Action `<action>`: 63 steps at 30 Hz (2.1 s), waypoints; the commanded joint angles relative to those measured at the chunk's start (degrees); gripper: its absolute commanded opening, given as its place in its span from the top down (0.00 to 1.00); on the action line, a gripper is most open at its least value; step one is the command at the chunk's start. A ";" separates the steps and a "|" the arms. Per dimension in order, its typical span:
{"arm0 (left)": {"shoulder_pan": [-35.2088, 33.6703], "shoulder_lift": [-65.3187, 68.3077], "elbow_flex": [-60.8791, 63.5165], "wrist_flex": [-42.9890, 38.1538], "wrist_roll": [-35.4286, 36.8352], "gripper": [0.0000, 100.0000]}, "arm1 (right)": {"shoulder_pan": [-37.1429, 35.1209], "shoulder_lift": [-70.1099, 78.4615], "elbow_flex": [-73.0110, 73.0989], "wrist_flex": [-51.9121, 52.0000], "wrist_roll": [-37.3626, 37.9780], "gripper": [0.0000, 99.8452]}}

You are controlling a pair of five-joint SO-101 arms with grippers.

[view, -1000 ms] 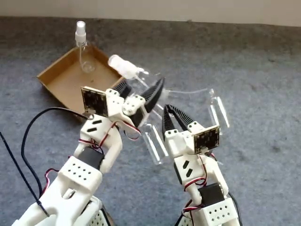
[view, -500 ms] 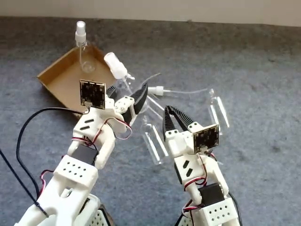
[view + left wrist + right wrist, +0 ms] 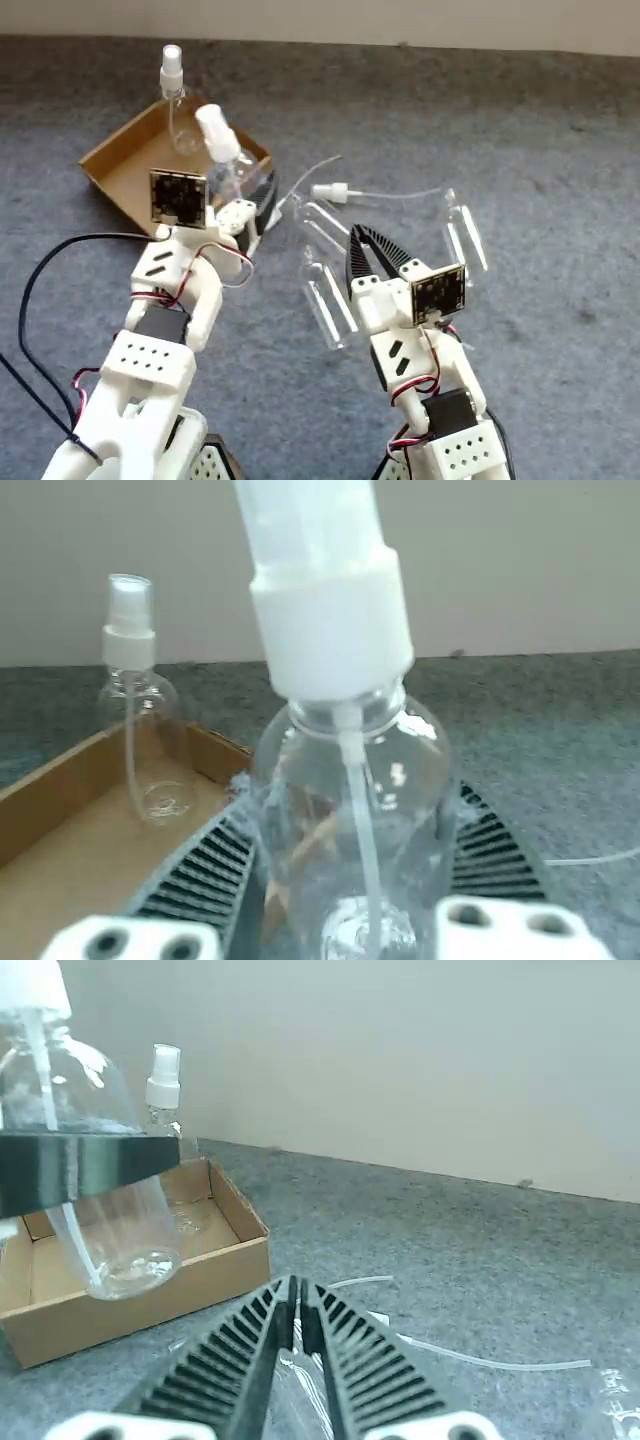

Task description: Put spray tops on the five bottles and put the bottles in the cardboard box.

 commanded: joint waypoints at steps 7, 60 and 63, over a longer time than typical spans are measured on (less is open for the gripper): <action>-12.62 -0.31 -1.63 0.35 -0.53 0.92 | 0.66 -0.48 8.13 0.31 -0.53 1.00; -26.33 31.96 -31.87 3.69 -5.89 0.92 | 0.66 -0.13 8.13 0.40 -0.26 1.00; -26.42 36.00 -31.87 -2.64 -5.98 0.92 | 0.66 -0.13 8.13 0.40 -0.35 1.00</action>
